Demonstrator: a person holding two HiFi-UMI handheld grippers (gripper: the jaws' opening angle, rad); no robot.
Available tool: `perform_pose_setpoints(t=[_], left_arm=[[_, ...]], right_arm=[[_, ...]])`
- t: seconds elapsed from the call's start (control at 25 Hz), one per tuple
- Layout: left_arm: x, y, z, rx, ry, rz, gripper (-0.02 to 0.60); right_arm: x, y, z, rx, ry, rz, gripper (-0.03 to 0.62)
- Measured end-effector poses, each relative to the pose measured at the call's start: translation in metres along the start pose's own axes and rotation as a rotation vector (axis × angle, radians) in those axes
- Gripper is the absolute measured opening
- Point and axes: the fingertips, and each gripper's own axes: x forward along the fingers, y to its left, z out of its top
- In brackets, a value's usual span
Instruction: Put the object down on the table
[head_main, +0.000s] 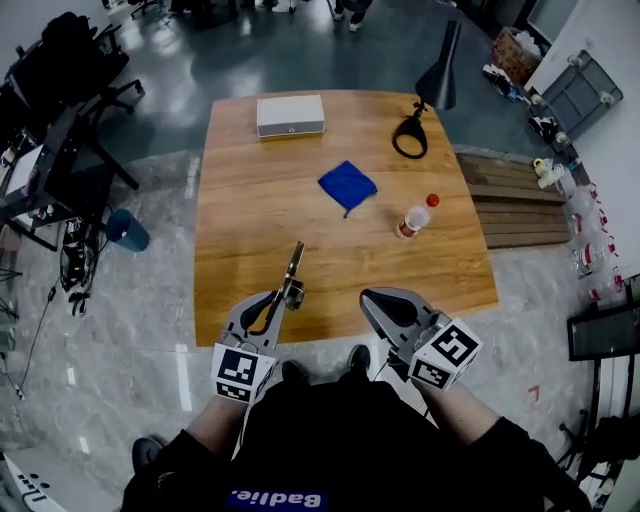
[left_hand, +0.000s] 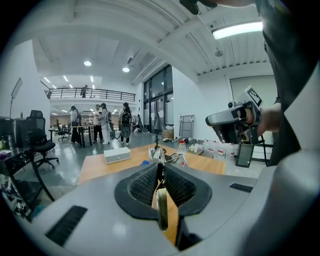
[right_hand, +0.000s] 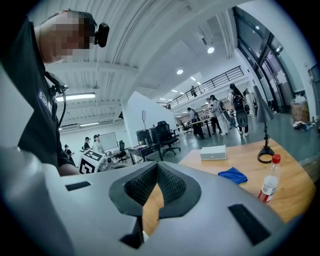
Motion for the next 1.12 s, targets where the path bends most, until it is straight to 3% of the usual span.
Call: perform_pose_setpoints(t=[0.36,0.72,1.12], left_arm=[[0.079,-0.012,-0.071,0.1,0.231,0.065,0.044],[0.131,-0.003,-0.149,0.239,0.454,0.073,0.044],[0.16,0.008,-0.193,0.256,0.546,0.075,0.044]], right_arm=[[-0.023,-0.054,-0.011,0.024,0.037,0.05,0.005],[-0.044,-0.079,-0.029,0.053,0.087,0.043,0.005],[-0.058,-0.084,-0.038,0.058,0.126,0.008,0.005]])
